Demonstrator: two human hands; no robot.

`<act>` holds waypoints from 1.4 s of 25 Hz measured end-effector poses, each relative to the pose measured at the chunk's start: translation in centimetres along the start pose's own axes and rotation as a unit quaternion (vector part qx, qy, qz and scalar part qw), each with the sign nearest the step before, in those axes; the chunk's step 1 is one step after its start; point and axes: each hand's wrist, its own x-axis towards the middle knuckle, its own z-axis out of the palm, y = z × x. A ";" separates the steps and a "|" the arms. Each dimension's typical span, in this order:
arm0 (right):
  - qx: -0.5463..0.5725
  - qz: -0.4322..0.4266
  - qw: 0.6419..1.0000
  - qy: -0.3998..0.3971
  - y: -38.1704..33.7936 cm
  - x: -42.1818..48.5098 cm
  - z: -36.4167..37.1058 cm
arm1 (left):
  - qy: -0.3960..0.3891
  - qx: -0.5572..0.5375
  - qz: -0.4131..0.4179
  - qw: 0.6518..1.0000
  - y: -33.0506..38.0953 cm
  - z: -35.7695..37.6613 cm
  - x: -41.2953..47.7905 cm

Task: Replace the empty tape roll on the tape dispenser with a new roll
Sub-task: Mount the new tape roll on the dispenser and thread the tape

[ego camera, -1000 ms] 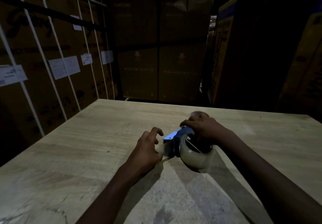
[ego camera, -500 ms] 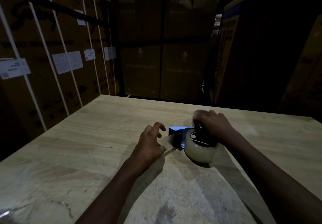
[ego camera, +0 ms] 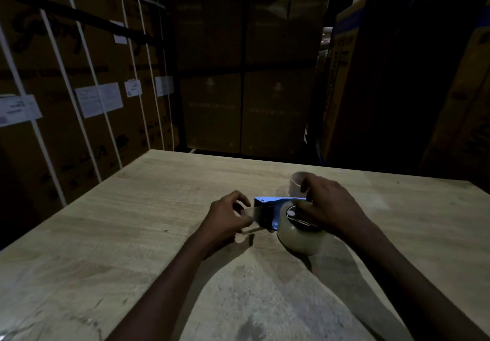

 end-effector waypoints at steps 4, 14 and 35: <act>-0.045 -0.037 0.998 -0.011 -2.4 -3.7 0.9 | -0.030 0.029 0.014 0.999 0.3 -0.1 1.5; -0.088 -0.010 0.995 -0.042 -2.8 -2.4 3.0 | 0.018 0.003 0.032 0.999 -0.7 -0.3 1.5; -0.073 -0.004 0.997 -0.022 -2.5 -2.7 3.7 | 0.120 0.058 0.089 0.987 -1.6 1.7 2.2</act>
